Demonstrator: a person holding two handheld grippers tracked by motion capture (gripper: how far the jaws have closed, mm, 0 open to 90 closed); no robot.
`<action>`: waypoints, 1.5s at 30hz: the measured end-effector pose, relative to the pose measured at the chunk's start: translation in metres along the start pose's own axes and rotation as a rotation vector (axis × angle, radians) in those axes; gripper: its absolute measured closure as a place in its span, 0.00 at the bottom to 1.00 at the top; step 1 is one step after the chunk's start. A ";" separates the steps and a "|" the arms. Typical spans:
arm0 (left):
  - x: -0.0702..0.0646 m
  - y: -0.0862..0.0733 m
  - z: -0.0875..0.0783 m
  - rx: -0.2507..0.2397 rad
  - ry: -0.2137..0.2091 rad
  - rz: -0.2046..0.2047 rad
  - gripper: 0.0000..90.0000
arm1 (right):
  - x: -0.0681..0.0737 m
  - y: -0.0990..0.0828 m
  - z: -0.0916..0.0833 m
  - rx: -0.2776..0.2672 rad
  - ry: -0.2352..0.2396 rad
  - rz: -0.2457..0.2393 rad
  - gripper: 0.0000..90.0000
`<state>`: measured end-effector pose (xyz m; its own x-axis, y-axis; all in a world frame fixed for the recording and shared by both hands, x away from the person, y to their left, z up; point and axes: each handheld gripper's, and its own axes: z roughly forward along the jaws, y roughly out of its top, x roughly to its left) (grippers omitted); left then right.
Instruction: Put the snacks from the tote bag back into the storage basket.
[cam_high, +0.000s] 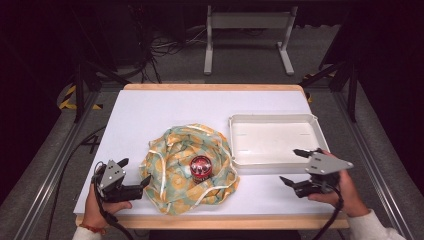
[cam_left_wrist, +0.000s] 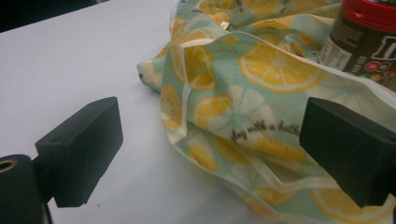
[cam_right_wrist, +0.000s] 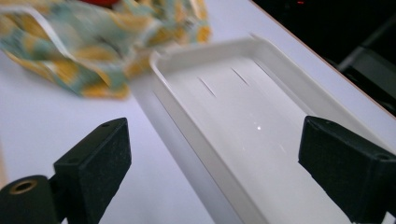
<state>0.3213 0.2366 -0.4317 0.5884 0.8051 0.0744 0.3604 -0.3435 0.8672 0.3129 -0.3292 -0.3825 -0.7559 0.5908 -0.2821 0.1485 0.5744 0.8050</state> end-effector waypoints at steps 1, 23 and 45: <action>-0.001 0.003 0.002 -0.004 0.000 0.000 0.08 | -0.004 -0.011 -0.003 -0.004 0.004 0.039 0.13; -0.016 -0.011 -0.002 -0.004 -0.036 0.042 0.10 | -0.014 -0.028 0.004 0.029 -0.042 0.102 0.17; -0.014 -0.019 -0.008 -0.004 -0.003 0.030 0.11 | -0.021 0.015 0.035 0.043 0.036 0.054 0.21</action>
<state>0.3003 0.2360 -0.4455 0.6012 0.7930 0.0983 0.3397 -0.3650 0.8668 0.3534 -0.3134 -0.3824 -0.7682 0.6014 -0.2195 0.2163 0.5665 0.7952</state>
